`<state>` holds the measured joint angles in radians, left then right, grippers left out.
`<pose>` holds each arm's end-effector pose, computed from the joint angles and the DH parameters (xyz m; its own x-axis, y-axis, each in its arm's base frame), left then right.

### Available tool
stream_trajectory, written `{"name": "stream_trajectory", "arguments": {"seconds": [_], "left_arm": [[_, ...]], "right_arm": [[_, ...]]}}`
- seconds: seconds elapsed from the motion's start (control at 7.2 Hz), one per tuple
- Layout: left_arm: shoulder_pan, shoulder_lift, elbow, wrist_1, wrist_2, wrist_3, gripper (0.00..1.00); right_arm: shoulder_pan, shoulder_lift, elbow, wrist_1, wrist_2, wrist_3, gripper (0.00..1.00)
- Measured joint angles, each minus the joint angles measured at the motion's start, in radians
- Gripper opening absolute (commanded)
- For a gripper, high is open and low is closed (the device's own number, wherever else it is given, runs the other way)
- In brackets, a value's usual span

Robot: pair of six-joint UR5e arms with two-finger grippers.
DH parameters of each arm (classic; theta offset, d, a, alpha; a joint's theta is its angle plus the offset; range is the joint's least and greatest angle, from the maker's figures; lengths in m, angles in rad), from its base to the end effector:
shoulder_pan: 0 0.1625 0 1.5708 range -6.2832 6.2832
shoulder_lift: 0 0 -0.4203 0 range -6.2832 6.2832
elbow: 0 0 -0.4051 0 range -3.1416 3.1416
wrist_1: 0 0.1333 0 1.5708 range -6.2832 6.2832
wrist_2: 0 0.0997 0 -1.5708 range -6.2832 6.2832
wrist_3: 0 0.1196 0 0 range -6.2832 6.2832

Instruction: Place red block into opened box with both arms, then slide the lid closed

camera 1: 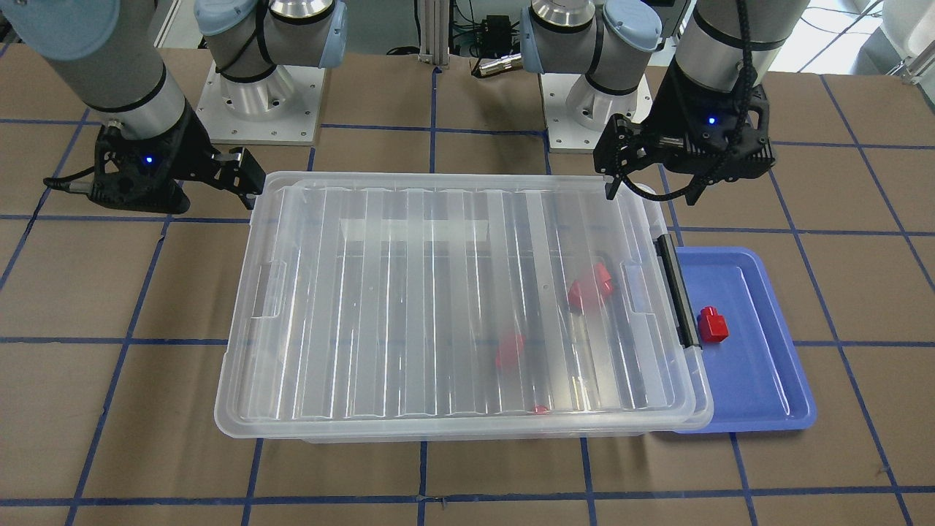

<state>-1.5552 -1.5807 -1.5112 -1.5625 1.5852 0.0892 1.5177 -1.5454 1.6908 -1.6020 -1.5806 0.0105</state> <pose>-0.1235 -0.5172 0.4893 -0.9972 0.0726 -0.0195 0.0735 0.9957 -0.0564 0.1056 -0.5032 0.3938 -0.9980 0.0624 0.0109 0.0632 0.9915 0.1138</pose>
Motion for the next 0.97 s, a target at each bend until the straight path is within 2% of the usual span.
{"name": "stream_trajectory", "arguments": {"seconds": [0.14, 0.56, 0.97], "left_arm": [[0.005, 0.013, 0.027, -0.011, 0.002, 0.001, 1.00], [0.087, -0.011, 0.093, -0.173, 0.004, 0.002, 1.00], [0.308, -0.131, 0.025, -0.056, -0.009, 0.045, 1.00]], "right_arm": [[0.001, 0.031, 0.002, -0.040, 0.005, 0.002, 1.00], [0.003, 0.098, 0.000, -0.130, 0.009, 0.004, 1.00], [0.003, 0.148, 0.000, -0.154, 0.010, 0.003, 1.00]]}}
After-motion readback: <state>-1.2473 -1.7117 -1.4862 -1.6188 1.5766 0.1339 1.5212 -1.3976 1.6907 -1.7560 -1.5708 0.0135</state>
